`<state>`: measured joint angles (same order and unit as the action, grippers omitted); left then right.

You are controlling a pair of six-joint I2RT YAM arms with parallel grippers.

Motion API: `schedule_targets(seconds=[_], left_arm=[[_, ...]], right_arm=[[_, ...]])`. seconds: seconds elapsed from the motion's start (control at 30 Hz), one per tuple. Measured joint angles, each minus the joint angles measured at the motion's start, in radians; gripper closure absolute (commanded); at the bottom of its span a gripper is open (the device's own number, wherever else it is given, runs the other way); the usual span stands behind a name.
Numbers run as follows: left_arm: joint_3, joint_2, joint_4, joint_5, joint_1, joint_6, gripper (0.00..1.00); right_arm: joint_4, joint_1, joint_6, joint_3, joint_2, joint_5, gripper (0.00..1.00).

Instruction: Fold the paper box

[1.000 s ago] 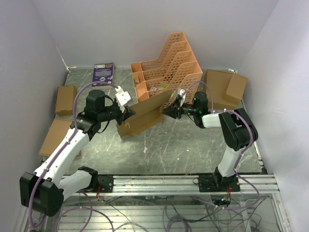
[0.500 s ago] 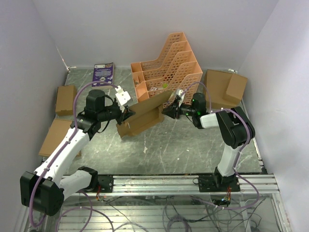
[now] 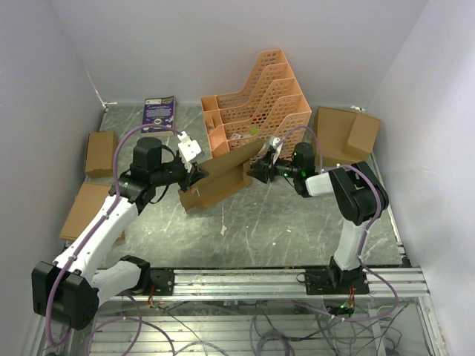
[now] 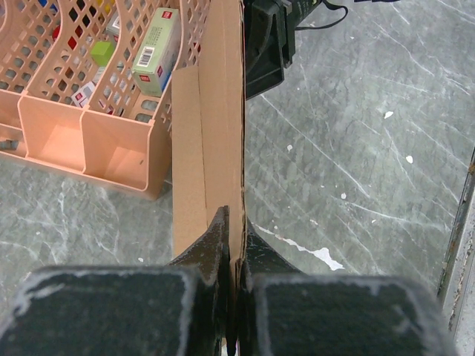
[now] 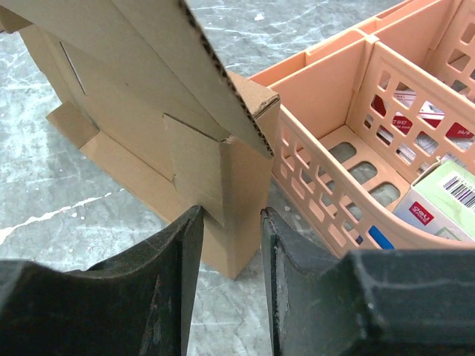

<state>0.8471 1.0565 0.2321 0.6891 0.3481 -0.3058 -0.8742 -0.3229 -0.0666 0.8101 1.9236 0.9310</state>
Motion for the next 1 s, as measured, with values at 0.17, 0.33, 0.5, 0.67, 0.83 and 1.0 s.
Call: schedule_targets(seconds=[0.17, 0.33, 0.5, 0.67, 0.83, 1.0], left_arm=[[0.000, 0.003, 0.000, 0.006, -0.001, 0.000, 0.93], [0.000, 0.007, 0.000, 0.011, -0.001, 0.000, 0.93], [0.000, 0.008, 0.000, 0.012, -0.005, 0.000, 0.93], [0.000, 0.007, 0.000, 0.021, -0.014, 0.008, 0.93], [0.000, 0.003, -0.003, 0.029, -0.033, 0.030, 0.93], [0.000, -0.006, -0.014, 0.023, -0.060, 0.083, 0.92]], right_arm=[[-0.035, -0.008, 0.000, 0.003, 0.021, 0.000, 0.61], [-0.063, -0.021, -0.005, 0.012, 0.042, -0.001, 0.69], [-0.094, -0.019, 0.001, 0.023, 0.063, -0.005, 0.84], [-0.108, -0.014, 0.000, 0.026, 0.071, -0.017, 0.98], [-0.105, -0.016, -0.002, 0.026, 0.071, -0.035, 1.00], [-0.024, -0.027, -0.014, 0.029, 0.037, -0.058, 1.00]])
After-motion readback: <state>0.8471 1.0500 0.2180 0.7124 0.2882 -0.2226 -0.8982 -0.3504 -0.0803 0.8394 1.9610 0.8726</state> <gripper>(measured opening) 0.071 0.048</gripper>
